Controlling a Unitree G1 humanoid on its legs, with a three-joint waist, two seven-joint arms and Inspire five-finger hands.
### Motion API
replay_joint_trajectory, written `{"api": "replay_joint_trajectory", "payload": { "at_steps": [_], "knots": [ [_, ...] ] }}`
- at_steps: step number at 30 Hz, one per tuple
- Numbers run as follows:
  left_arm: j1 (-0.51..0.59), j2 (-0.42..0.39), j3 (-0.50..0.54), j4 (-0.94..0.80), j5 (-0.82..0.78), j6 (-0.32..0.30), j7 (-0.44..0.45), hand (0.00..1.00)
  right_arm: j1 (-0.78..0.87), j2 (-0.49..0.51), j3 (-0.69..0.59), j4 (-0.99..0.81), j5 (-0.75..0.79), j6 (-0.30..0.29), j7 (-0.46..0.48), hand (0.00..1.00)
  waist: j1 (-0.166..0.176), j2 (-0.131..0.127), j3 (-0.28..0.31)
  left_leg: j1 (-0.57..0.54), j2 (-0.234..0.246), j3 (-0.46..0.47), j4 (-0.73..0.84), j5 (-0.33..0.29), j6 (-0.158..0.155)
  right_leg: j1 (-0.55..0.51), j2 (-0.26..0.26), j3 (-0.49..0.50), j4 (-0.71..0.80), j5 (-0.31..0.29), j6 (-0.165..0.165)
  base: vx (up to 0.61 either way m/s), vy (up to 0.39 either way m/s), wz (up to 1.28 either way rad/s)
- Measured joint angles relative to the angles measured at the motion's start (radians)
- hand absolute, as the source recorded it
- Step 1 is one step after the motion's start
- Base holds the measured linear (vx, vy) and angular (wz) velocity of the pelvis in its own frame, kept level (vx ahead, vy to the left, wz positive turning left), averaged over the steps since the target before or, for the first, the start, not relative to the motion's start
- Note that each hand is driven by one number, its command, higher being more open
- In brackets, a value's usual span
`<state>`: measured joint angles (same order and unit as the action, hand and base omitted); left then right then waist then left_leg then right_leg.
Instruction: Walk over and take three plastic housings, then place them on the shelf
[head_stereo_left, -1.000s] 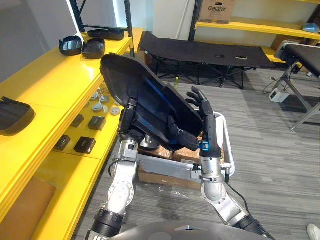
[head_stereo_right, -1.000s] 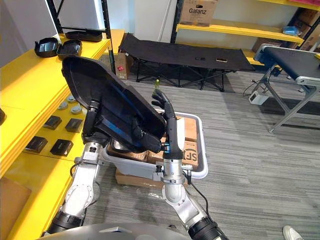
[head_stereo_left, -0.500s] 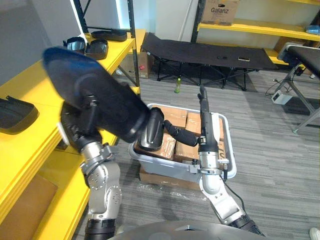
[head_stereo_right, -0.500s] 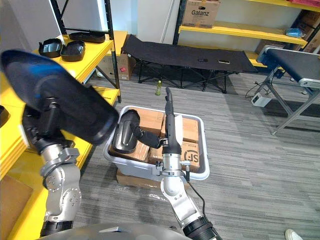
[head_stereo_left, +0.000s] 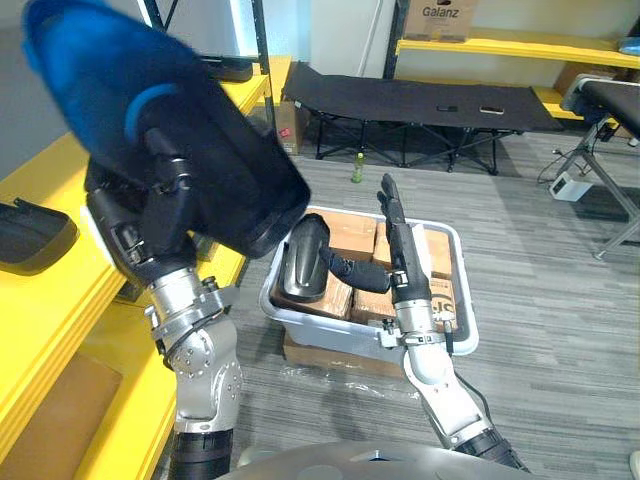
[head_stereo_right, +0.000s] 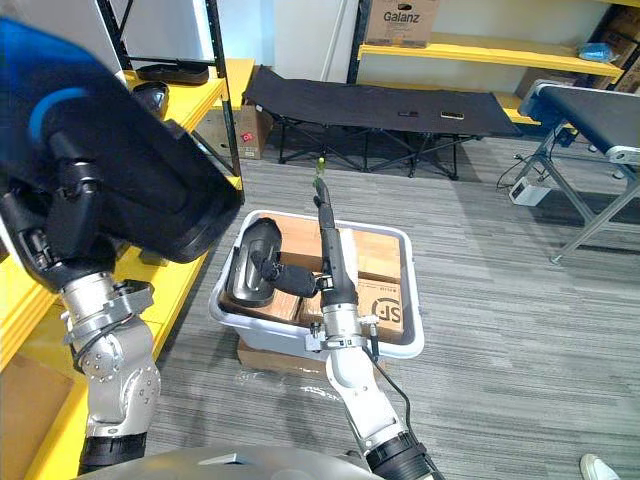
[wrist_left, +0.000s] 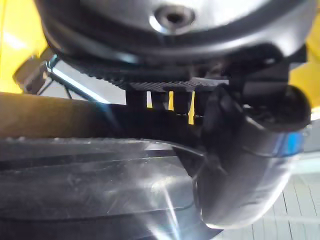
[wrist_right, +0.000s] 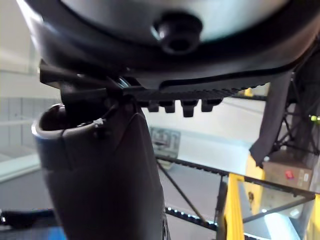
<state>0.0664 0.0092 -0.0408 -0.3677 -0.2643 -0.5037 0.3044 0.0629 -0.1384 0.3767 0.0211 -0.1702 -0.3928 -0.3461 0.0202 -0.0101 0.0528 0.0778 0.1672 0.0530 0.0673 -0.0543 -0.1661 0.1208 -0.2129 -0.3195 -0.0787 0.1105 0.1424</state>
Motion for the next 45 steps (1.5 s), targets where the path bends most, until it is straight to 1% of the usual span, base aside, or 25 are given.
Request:
{"api": "replay_joint_trajectory", "payload": {
  "at_steps": [1, 2, 4, 5, 7, 9, 11, 14, 23, 27, 29, 35, 40, 41, 45],
  "knots": [
    [0.0, 0.017, -0.016, -0.011, 0.0, 0.001, -0.047, 0.0, -0.001, -0.004, 0.0, 0.0, 0.023, -0.001, 0.025, 1.0, -0.001, 0.0, 0.0, 0.0, 0.0, 0.001, 0.0, -0.001, 0.0, -0.001, 0.0, 0.001, 0.0, 0.0, 0.0, 0.0, 0.0, 0.0],
    [0.0, 0.025, -0.027, -0.019, 0.0, 0.002, -0.068, 0.0, -0.001, -0.006, 0.0, 0.0, 0.031, -0.001, 0.039, 1.0, -0.001, 0.0, 0.0, 0.0, 0.0, 0.002, 0.0, -0.001, 0.0, -0.001, 0.0, 0.001, 0.0, 0.0, 0.0, 0.0, 0.022, -0.03],
    [0.0, 0.055, -0.059, -0.057, 0.001, 0.003, -0.165, 0.0, -0.002, -0.013, 0.0, 0.0, 0.106, -0.006, 0.121, 1.0, -0.002, 0.004, -0.001, 0.0, 0.0, 0.004, 0.0, -0.002, 0.0, -0.004, 0.0, 0.002, 0.0, 0.0, 0.0, 0.0, 0.02, -0.04],
    [0.0, 0.064, -0.068, -0.067, 0.001, 0.004, -0.185, 0.0, -0.002, -0.015, 0.001, 0.0, 0.127, -0.008, 0.146, 1.0, -0.002, 0.006, -0.002, 0.0, 0.0, 0.004, 0.0, -0.003, 0.001, -0.004, 0.0, 0.002, 0.0, 0.0, 0.001, 0.0, 0.0, 0.0],
    [-0.001, 0.092, -0.085, -0.096, 0.026, 0.008, -0.243, 0.0, -0.005, -0.024, 0.009, 0.0, 0.225, -0.016, 0.229, 1.0, -0.002, 0.015, -0.002, 0.0, 0.0, 0.004, 0.0, -0.003, 0.001, -0.004, 0.0, 0.002, 0.0, 0.001, 0.002, 0.0, 0.0, 0.0],
    [-0.002, 0.117, -0.098, -0.11, 0.049, 0.011, -0.273, 0.0, -0.014, -0.024, 0.009, 0.0, 0.285, -0.019, 0.282, 1.0, -0.002, 0.026, -0.002, 0.0, 0.0, 0.004, 0.0, -0.003, 0.001, -0.004, 0.0, 0.002, 0.0, 0.002, 0.002, 0.0, 0.0, 0.0],
    [-0.008, 0.127, -0.1, -0.111, 0.049, 0.011, -0.294, 0.0, -0.019, -0.033, 0.008, 0.0, 0.303, -0.021, 0.304, 1.0, 0.001, 0.032, -0.002, 0.0, 0.0, 0.004, 0.0, -0.003, 0.001, -0.003, 0.0, 0.002, 0.0, 0.002, 0.003, 0.0, 0.0, 0.0],
    [-0.012, 0.128, -0.1, -0.113, 0.047, 0.011, -0.314, 0.0, -0.019, -0.057, 0.007, -0.023, 0.314, -0.022, 0.319, 1.0, 0.003, 0.033, -0.001, 0.0, 0.0, 0.005, 0.0, -0.005, 0.005, -0.004, 0.0, 0.002, 0.0, 0.002, 0.003, 0.0, 0.0, 0.0],
    [-0.015, 0.149, -0.1, -0.162, 0.069, 0.01, -0.322, 0.0, -0.019, -0.065, -0.005, -0.067, 0.315, -0.022, 0.349, 1.0, 0.003, 0.035, 0.0, -0.001, 0.0, 0.004, 0.0, -0.006, 0.003, -0.005, 0.0, 0.003, 0.0, 0.002, 0.003, 0.0, 0.0, 0.0],
    [-0.015, 0.15, -0.103, -0.164, 0.121, 0.012, -0.302, 0.0, -0.022, -0.076, -0.002, -0.067, 0.314, -0.021, 0.358, 1.0, 0.005, 0.035, 0.001, -0.002, 0.0, 0.002, 0.0, -0.006, 0.004, -0.005, 0.0, 0.003, 0.0, 0.002, 0.003, 0.0, 0.0, 0.0],
    [-0.015, 0.153, -0.106, -0.166, 0.151, 0.022, -0.287, 0.0, -0.039, -0.098, 0.009, -0.068, 0.315, -0.016, 0.367, 1.0, 0.005, 0.036, 0.001, -0.002, 0.0, 0.001, 0.0, -0.006, 0.004, -0.004, 0.0, 0.002, 0.0, 0.002, 0.003, 0.0, 0.0, 0.0],
    [-0.008, 0.159, -0.105, -0.165, 0.161, 0.034, -0.261, 0.0, -0.059, -0.101, 0.017, -0.18, 0.384, -0.009, 0.393, 1.0, 0.005, 0.051, 0.014, -0.002, -0.001, -0.004, 0.001, -0.006, 0.004, -0.001, 0.0, 0.0, 0.0, 0.002, 0.003, 0.0, 0.0, 0.0],
    [-0.008, 0.164, -0.106, -0.165, 0.204, 0.041, -0.255, 0.0, -0.081, -0.101, 0.019, -0.182, 0.419, -0.001, 0.429, 1.0, 0.008, 0.05, 0.016, -0.002, -0.001, -0.007, 0.001, -0.006, 0.004, 0.001, 0.0, -0.003, 0.0, 0.002, 0.003, 0.0, 0.0, 0.0],
    [-0.008, 0.167, -0.108, -0.165, 0.207, 0.045, -0.251, 0.0, -0.081, -0.101, 0.019, -0.182, 0.419, 0.002, 0.429, 0.0, 0.009, 0.05, 0.016, -0.003, -0.001, -0.008, 0.001, -0.006, 0.003, 0.001, 0.0, -0.003, 0.0, 0.002, 0.003, 0.0, 0.0, 0.0],
    [-0.008, 0.171, -0.109, -0.165, 0.246, 0.067, -0.242, 0.0, -0.083, -0.101, 0.028, -0.182, 0.42, 0.03, 0.426, 0.0, 0.009, 0.049, 0.017, -0.003, -0.001, -0.008, 0.001, -0.006, 0.003, 0.001, 0.0, -0.004, 0.0, 0.002, 0.003, 0.0, 0.0, 0.0]
  ]
}}
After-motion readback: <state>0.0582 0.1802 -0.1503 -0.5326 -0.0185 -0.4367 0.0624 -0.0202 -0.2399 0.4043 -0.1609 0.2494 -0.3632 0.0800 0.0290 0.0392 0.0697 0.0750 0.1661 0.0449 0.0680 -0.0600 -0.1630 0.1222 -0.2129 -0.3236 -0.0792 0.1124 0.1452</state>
